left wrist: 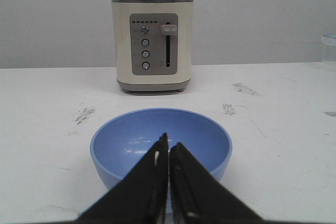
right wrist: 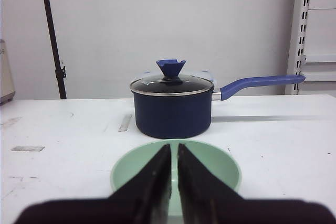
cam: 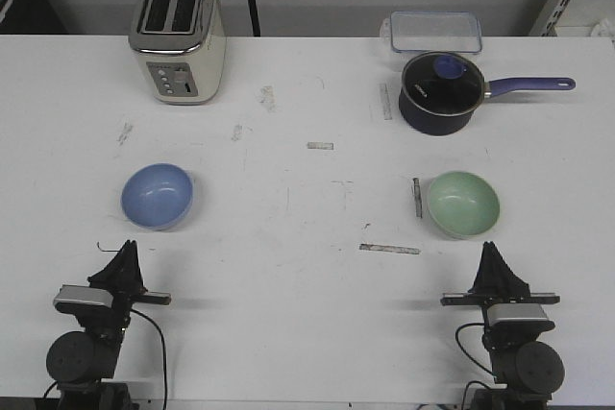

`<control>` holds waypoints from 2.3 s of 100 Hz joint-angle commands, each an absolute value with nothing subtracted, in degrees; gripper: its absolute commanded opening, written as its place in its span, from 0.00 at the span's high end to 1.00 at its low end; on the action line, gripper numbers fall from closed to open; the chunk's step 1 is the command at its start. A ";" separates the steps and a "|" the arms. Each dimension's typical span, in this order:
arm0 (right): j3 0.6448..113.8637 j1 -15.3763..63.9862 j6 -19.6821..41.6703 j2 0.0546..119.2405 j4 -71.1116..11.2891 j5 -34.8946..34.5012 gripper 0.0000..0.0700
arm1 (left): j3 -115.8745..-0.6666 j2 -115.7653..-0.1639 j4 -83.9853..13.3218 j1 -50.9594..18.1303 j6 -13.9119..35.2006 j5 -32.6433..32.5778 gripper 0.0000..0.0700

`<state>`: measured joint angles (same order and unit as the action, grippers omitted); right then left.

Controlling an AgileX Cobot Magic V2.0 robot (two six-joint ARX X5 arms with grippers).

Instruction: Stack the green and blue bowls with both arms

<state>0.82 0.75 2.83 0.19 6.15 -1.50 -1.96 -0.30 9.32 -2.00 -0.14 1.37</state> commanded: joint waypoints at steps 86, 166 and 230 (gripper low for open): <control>18.00 0.80 3.01 16.29 0.21 -1.50 0.99 | -0.69 -0.19 9.98 -1.89 -0.43 1.23 1.00; 62.98 -1.04 8.84 66.57 -47.11 -1.54 0.99 | -0.69 -0.19 9.98 -1.89 -0.43 1.23 1.00; 79.68 -17.17 2.92 88.29 -58.22 -16.69 0.45 | -0.69 -0.19 9.98 -1.89 -0.43 1.26 1.00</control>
<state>78.67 -16.88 4.38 86.72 -58.33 -16.47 -1.96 -0.30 9.32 -2.00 -0.14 1.37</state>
